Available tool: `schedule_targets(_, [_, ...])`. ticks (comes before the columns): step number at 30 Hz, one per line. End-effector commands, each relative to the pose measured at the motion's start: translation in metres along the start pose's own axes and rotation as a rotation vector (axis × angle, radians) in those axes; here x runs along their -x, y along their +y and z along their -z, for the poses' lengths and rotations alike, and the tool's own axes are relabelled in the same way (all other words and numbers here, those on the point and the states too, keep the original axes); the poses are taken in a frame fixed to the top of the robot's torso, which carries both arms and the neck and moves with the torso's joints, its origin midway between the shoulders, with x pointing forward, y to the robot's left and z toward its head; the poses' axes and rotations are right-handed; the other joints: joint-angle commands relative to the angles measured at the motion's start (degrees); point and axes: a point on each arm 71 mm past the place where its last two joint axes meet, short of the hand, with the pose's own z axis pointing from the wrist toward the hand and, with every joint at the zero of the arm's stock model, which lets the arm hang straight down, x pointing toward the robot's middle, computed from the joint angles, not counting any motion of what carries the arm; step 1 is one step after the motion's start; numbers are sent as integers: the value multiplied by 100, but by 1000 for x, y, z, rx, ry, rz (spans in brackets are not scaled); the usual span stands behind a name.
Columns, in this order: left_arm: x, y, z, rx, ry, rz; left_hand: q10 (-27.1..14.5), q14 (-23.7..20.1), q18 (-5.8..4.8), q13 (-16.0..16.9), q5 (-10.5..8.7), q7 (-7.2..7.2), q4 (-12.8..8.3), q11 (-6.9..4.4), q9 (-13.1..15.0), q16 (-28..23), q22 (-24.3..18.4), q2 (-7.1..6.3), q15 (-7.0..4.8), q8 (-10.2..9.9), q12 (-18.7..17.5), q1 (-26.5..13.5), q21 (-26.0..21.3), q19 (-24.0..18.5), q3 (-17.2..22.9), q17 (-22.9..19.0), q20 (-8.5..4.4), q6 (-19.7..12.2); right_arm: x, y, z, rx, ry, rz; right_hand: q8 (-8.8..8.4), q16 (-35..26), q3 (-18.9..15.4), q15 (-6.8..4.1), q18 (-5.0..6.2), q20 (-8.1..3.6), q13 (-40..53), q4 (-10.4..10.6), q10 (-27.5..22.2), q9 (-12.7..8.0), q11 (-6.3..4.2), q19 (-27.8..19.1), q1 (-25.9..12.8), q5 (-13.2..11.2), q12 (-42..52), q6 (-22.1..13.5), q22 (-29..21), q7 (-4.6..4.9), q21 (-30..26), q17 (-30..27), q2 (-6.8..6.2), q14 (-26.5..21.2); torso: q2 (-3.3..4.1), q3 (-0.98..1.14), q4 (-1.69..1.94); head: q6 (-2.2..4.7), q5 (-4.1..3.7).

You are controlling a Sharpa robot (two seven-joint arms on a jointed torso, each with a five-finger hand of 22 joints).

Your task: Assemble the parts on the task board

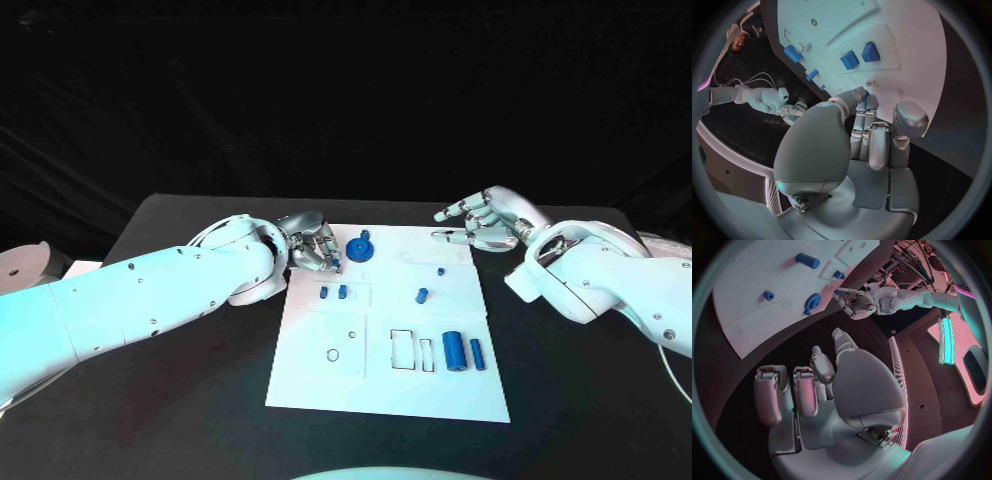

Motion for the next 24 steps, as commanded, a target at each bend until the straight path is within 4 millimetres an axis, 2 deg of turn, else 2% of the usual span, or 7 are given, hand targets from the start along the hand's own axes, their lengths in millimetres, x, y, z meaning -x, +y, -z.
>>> schedule_targets(1, [-3, 0, 0, 9, 34, 2, 34, 278, -81, 3, 16, -7, -13, 12, 2, 37, 9, -17, -10, -32, -24, -55, -15, 159, 17, 0, -17, 36, -1, 1, 0, 11, 13, 4, 9, -27, -28, -12, 32, -20, 4, 5, -26, 3, 7, 233, -3, 25, -5, 37, 854, -5, -16, 1002, 54, 487, 5, 5, -7, -4, 12])
schedule_targets(15, [-12, 3, -4, 31, 55, -13, 51, 277, -80, 6, 6, -12, -20, 7, 0, 40, 6, -17, -11, -39, -39, -75, -21, 157, 21, 0, -17, 48, -2, 1, 0, 13, 14, 3, 9, -27, -28, -12, 32, -20, 4, 5, -26, 3, 7, 233, -3, 25, -5, 37, 854, -5, -16, 1002, 54, 487, 8, 3, -15, -10, 13])
schedule_targets(24, [-15, 7, -6, 44, 52, -18, 59, 275, -79, 7, -5, -15, -33, 5, -3, 38, 4, -20, -14, -46, -51, -77, -25, 156, 26, -8, -18, 51, -2, 1, 0, 13, 14, 3, 9, -27, -28, -12, 32, -20, 4, 5, -26, 3, 7, 233, -3, 25, -5, 37, 854, -5, -16, 1002, 54, 487, 6, 5, -6, -15, 1])
